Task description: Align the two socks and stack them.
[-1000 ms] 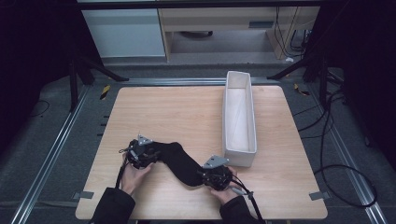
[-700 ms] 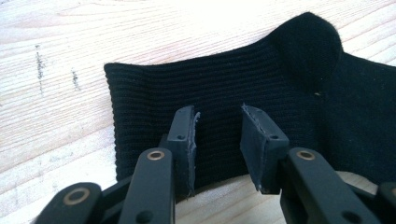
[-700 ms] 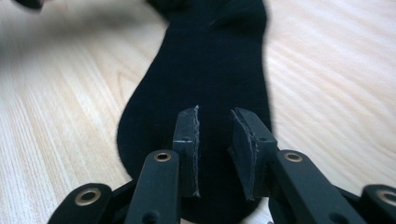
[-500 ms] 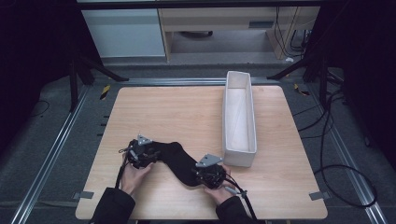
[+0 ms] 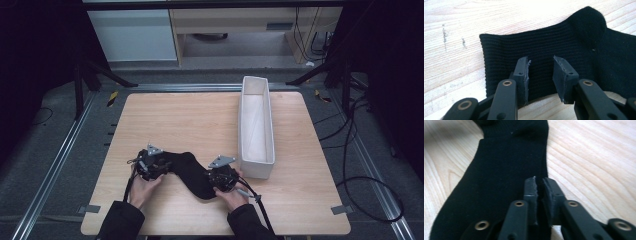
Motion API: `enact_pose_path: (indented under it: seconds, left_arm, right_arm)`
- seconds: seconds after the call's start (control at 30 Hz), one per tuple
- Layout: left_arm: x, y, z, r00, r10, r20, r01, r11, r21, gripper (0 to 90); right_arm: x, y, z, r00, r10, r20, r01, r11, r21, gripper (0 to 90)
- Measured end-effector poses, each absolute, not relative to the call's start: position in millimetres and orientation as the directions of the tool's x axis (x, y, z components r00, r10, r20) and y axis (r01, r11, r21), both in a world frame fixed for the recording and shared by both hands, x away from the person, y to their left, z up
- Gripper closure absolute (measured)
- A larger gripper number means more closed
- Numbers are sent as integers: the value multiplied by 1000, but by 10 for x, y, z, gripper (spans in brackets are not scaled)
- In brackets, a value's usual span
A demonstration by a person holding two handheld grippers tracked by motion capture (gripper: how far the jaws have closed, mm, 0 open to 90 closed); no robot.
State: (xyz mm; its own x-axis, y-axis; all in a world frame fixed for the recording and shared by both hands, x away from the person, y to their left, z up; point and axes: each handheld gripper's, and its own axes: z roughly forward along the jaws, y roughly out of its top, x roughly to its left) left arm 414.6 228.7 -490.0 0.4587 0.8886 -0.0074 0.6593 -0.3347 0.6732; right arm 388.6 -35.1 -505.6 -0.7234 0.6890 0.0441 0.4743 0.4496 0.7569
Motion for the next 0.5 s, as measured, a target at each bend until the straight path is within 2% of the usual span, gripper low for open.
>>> enact_pose_path:
  seconds: [0.07,0.2,0.5]
  left_arm:
    - [4145,2286,-4900,458,889,-5,660,-336,672,645]
    - [4145,2287,-4900,459,889,-6,659,-336,673,645]
    - [4150,2291,-4903,461,888,-10,658,-334,675,646]
  right_arm:
    - [3884,-340,-5051,-726,685,54,481,450,753,898]
    - [3901,-354,-5024,-723,686,77,497,440,747,900]
    - [3936,-395,-4989,-692,720,50,473,401,784,900]
